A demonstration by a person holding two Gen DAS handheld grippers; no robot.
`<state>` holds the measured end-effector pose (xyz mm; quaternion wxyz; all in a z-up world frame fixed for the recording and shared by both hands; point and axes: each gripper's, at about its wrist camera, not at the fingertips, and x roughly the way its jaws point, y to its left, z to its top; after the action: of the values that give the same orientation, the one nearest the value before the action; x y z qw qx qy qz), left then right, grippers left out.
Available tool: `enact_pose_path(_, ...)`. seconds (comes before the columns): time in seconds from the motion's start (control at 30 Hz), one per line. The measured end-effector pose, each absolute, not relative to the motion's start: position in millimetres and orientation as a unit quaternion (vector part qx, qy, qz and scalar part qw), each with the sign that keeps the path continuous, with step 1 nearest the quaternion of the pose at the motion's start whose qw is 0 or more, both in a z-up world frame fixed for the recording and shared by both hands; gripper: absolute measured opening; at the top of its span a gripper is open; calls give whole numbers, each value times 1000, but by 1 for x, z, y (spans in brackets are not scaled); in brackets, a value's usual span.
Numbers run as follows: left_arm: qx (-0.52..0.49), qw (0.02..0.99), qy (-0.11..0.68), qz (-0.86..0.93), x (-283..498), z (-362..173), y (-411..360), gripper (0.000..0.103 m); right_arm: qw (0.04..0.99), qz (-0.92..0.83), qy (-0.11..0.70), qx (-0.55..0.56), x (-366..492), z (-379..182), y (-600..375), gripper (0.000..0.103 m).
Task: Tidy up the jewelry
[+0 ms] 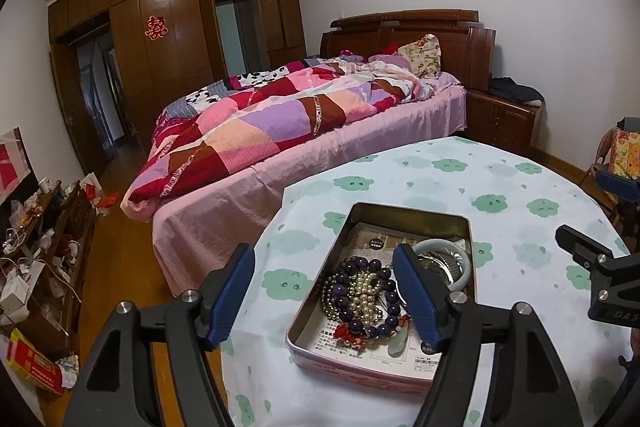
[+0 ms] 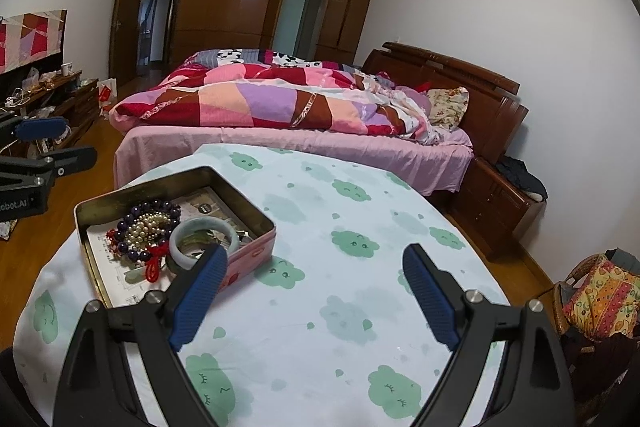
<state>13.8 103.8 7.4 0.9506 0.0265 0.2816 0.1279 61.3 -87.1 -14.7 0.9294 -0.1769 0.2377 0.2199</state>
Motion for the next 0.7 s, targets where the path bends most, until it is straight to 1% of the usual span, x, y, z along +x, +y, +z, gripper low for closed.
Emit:
enact_pose_path(0.33,25,950,285,129,18,6,105,74,932,214,238,-169,64,-13,-92,91)
enact_pose_path(0.4,24,948,286,134,19,5,106,81,932,215,238,-169,63,-13,-93,91)
enact_pose_path(0.7,40,947,278,156,19,3,106,87,931,215,240,-170,64,-15,-93,91)
